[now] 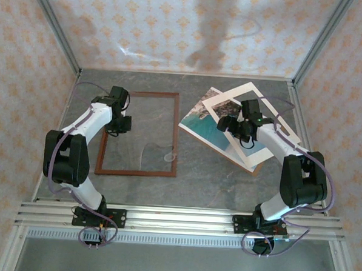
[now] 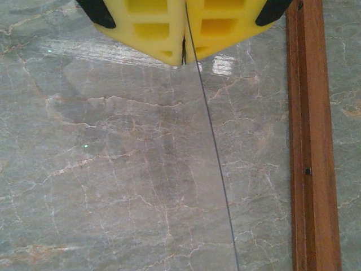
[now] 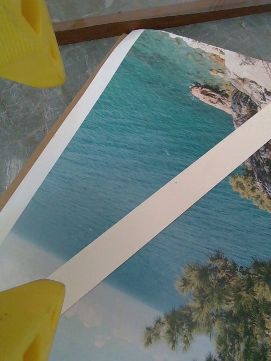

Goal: Put the photo into the frame

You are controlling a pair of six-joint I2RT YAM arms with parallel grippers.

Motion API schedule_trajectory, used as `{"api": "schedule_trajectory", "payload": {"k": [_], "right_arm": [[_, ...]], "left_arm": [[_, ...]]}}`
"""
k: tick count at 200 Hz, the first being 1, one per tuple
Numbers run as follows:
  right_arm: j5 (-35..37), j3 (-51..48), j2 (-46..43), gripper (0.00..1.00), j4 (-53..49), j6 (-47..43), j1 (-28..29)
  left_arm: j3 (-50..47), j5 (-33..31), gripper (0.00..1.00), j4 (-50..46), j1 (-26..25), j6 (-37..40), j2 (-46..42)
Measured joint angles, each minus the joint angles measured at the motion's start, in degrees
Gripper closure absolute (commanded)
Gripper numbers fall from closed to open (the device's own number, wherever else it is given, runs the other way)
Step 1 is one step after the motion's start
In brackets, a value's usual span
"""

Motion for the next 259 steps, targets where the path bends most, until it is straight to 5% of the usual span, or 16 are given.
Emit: {"api": "schedule_trajectory", "payload": {"k": [259], "right_arm": [[-0.02,0.0,0.85,0.12,0.0,-0.17,0.0]], "left_arm": [[1.6,1.07,1.0,-2.58,2.78,1.49,0.22]]}}
